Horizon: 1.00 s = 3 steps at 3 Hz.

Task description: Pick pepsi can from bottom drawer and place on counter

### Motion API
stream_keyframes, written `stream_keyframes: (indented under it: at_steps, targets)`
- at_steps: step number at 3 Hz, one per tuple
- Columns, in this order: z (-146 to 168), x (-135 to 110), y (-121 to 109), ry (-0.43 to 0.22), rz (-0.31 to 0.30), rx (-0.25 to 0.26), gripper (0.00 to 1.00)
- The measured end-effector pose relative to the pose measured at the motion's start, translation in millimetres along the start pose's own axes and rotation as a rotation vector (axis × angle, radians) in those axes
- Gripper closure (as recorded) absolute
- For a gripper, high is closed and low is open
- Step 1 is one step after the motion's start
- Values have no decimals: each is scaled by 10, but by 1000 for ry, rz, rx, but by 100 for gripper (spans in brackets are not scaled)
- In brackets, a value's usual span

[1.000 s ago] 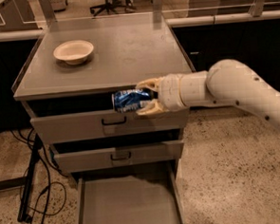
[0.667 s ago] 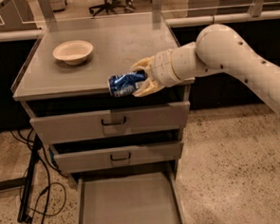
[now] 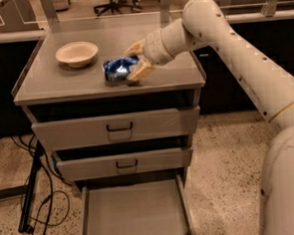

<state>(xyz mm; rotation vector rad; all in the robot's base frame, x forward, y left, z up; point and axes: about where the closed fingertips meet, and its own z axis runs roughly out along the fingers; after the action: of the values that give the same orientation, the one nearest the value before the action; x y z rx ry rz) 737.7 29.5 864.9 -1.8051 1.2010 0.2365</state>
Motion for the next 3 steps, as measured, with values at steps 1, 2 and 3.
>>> stream_keyframes:
  at_steps: [1,2,3]
  targets:
    - [-202,41,-665,5,92,140,100]
    - [-514,9,-1050,0,115,237,100]
    - [-515,7,-1053,0,114,237,100]
